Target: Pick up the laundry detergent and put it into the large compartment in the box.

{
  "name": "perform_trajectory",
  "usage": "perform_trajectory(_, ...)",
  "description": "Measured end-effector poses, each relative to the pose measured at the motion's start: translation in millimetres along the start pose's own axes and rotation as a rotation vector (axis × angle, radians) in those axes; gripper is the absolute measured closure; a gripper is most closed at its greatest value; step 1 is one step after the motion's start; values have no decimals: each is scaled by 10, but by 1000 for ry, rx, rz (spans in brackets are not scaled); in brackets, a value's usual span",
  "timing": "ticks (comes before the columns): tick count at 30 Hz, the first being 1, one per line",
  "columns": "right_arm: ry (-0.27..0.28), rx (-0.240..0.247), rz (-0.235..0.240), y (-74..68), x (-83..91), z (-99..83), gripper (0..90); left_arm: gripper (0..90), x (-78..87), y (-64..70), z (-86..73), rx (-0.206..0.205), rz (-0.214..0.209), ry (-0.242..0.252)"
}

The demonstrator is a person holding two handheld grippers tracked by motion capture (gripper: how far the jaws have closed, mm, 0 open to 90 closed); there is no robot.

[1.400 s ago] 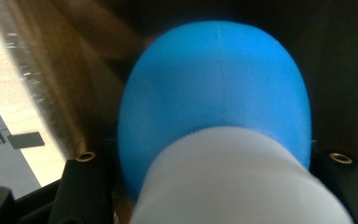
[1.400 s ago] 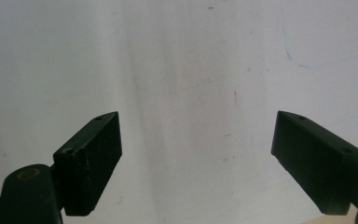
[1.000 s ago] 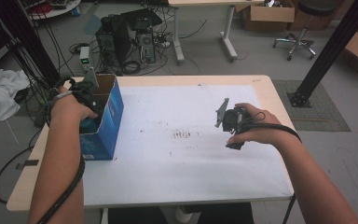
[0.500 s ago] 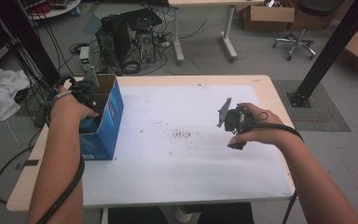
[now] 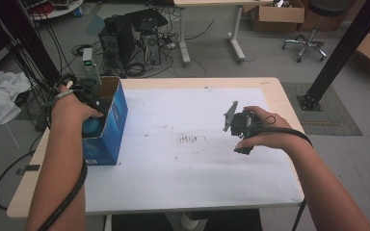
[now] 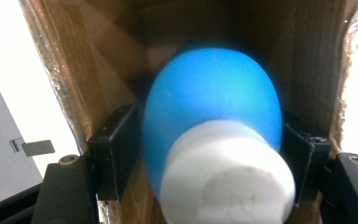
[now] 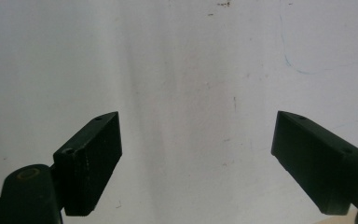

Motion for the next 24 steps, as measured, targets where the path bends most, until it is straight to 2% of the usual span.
perform_trajectory(5,-2,0,0,2,-1,-2,162,274,26,18,-10,6,-6,-12)
perform_trajectory(15,2,9,2,-4,-8,25,162,262,143,45,-42,-12,24,-9)
perform_trajectory(21,4,13,7,-7,1,27,162,257,241,48,-67,-15,31,6)
perform_trajectory(24,6,13,5,-3,16,30,162,212,321,66,-86,-12,39,20)
Point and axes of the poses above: each handheld gripper's, and its own axes: x roughly backward along the jaws, z roughly out of its top, y roughly to its right, the point moved 2 cm from there along -x, roughly forward along the jaws, and after that the axes turned 6 degrees about -x, right-handed, at the moved point
